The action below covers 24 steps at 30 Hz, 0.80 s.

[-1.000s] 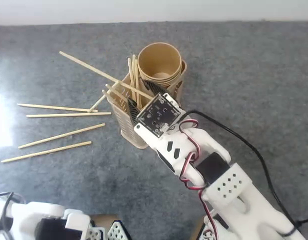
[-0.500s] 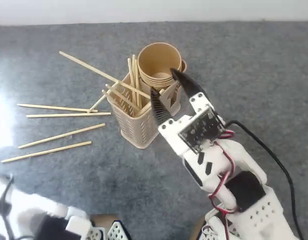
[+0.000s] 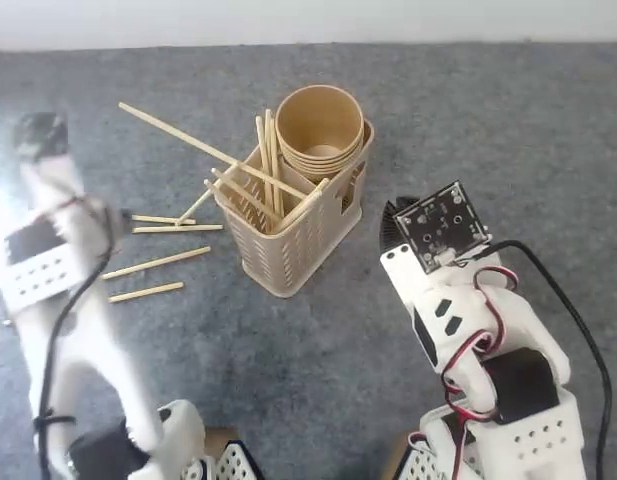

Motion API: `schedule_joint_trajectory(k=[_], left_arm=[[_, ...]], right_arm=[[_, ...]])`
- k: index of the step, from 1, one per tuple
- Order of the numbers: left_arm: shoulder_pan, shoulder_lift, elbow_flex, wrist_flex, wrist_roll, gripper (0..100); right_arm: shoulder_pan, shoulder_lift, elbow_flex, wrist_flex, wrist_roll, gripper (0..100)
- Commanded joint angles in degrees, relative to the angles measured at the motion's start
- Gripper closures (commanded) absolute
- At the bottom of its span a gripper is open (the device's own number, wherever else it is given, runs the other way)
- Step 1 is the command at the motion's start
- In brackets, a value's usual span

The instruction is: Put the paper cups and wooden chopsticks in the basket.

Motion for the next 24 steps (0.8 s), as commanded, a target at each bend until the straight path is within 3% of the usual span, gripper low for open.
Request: schedule_joint_trajectory(k=[1,5,11,24], left_arm=[[7.56,-1.23,-11.91,3.78,10.29,77],[9.67,-1.23,-14.46,3.87,15.74,79],[12.48,-1.41,-14.37,3.69,16.00,99],[23.03,-1.76,-15.52,-4.84,16.09,99]], right_arm=[[2.15,-0.57,1.58,0.48,0.53,98.7],[2.07,-0.92,8.79,-3.56,0.53,99.2],[1.80,-0.92,20.75,-14.73,0.35,99.2],[1.71,-0.92,25.58,-19.12,0.09,99.2]])
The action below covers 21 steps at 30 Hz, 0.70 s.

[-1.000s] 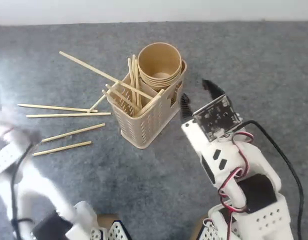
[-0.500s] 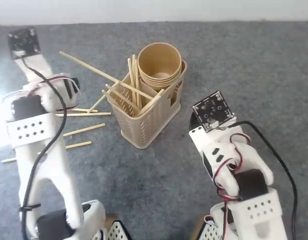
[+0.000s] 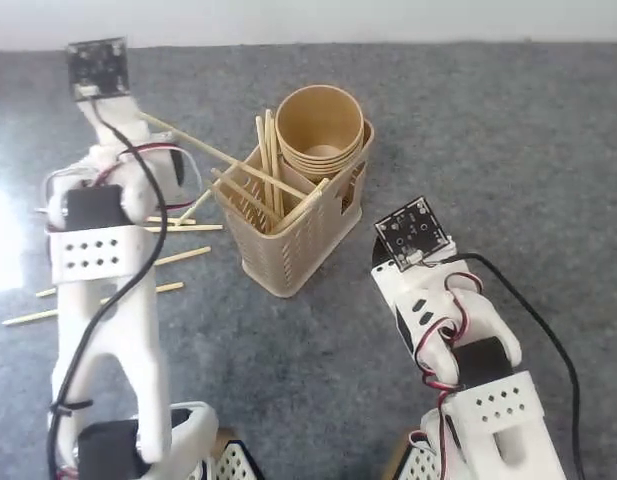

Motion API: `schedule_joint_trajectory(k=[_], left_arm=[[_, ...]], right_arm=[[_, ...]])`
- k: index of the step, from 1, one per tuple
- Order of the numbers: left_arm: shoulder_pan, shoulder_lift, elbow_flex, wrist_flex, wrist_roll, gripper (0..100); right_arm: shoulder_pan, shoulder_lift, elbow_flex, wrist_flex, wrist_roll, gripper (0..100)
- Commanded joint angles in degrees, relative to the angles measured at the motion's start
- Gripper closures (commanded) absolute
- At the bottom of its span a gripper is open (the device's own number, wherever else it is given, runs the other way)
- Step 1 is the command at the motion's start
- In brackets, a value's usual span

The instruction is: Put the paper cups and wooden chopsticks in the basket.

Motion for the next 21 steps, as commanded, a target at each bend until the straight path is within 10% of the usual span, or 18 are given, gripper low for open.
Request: schedule_joint_trajectory(k=[1,14,21], left_arm=[[4.92,-1.76,-4.44,-2.90,0.88,99],[13.10,-2.29,-15.34,6.24,8.00,98],[-5.98,-5.71,-14.02,14.42,-10.46,98]], right_arm=[[0.31,-0.84,-0.35,-1.27,0.09,99.2],[0.31,-0.84,2.99,-4.88,0.44,99.2],[0.31,-0.84,2.99,-4.70,0.26,99.2]])
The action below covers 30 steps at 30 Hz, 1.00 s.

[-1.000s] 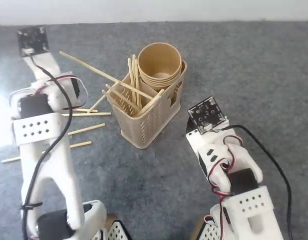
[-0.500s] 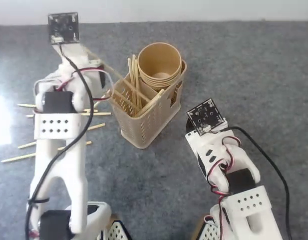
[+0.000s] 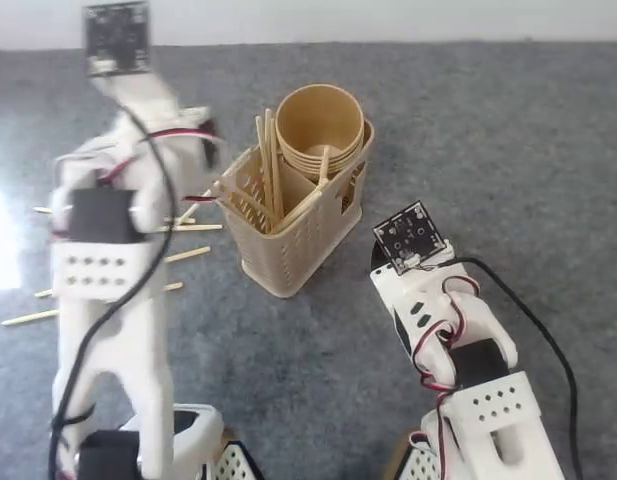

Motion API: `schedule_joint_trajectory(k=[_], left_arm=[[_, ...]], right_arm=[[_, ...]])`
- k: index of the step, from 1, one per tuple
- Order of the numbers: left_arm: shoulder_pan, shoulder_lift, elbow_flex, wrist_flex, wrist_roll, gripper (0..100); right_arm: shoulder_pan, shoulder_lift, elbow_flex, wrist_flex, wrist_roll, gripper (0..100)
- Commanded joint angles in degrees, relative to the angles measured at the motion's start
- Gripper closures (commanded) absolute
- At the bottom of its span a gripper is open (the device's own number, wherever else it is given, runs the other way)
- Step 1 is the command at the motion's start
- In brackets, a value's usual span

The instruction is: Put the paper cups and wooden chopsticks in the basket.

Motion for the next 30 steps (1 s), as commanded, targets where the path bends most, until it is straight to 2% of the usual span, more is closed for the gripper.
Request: schedule_joint_trajectory(k=[1,3,5,9,11,16,19,25,30], left_arm=[[-14.68,-3.08,0.13,5.71,-18.90,98],[-18.11,-3.08,0.75,8.53,-30.77,98],[-20.66,-2.64,1.19,10.73,-39.30,98],[-21.80,-2.73,7.69,10.90,-45.19,91],[-21.98,-2.64,13.41,6.86,-45.36,86],[-22.07,-3.16,31.43,-15.47,-45.54,82],[-21.63,-3.16,37.49,-24.70,-45.54,81],[-12.57,-3.16,43.03,-25.41,-45.27,80],[-9.76,-3.08,43.38,-28.57,-41.67,80]], right_arm=[[0.40,-0.84,-0.53,-1.36,0.26,99.2],[-0.13,-0.84,-0.53,-1.45,0.44,99.2],[-1.10,-0.84,-0.44,-1.19,0.44,99.2],[-2.07,-0.84,0.09,-1.01,0.53,99.2],[-2.07,-0.84,0.62,-1.19,0.53,99.2],[-2.07,-0.84,1.49,-1.45,0.53,99.2],[-2.07,-0.84,1.76,-1.45,0.53,99.2],[-2.07,-0.66,1.76,-1.45,0.53,99.2],[-2.07,-0.57,1.76,-1.45,0.53,99.2]])
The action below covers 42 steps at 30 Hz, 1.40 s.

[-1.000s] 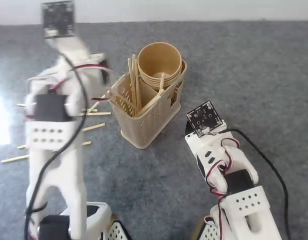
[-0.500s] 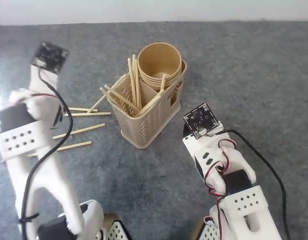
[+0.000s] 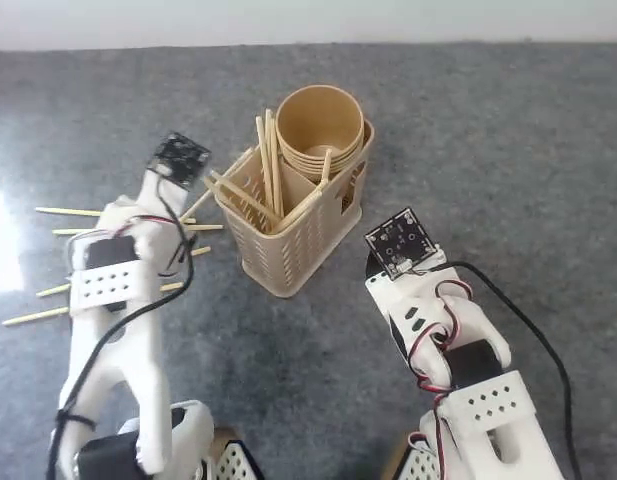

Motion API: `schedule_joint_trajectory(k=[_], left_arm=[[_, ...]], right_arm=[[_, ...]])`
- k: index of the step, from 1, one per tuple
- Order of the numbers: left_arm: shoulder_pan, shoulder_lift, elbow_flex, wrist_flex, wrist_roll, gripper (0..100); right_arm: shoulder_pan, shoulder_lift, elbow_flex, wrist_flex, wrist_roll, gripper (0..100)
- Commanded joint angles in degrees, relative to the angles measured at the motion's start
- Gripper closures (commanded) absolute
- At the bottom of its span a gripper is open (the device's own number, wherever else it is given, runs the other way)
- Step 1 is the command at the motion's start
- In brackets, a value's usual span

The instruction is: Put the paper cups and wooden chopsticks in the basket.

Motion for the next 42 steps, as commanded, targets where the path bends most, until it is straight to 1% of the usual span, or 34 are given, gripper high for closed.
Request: schedule_joint_trajectory(k=[1,4,7,11,15,22,26,28,32,42], left_arm=[[2.02,-1.93,0.57,-5.36,3.52,80],[3.52,-1.93,3.91,-10.90,3.78,80],[5.63,-1.93,8.66,-18.90,3.78,81],[6.59,-1.58,13.23,-29.45,3.87,81],[7.03,-1.49,15.87,-34.81,3.87,81],[7.47,-1.41,16.04,-35.69,3.69,81],[9.41,-1.41,16.13,-35.43,3.69,81],[10.02,-1.41,16.13,-35.34,3.69,85],[10.46,-1.41,16.13,-35.34,3.69,99],[10.20,-2.02,15.87,-35.34,3.69,99]], right_arm=[[-0.40,-0.57,-0.62,-1.45,0.53,99.2],[-0.40,-0.57,-0.62,-1.54,0.53,99.2],[-0.40,-0.66,-0.62,-1.54,0.53,99.2],[-0.40,-0.48,-0.62,-1.54,0.53,99.2],[-0.40,-0.40,-0.62,-1.54,0.53,99.2],[-0.48,-0.31,-0.53,-1.54,0.53,99.2],[-2.59,-0.84,0.70,-1.98,0.62,99.2],[-3.12,-0.84,2.37,-4.44,1.05,99.2],[-3.30,-0.84,4.66,-7.25,6.42,99.2],[-3.82,-0.84,4.84,-7.08,6.68,99.2]])
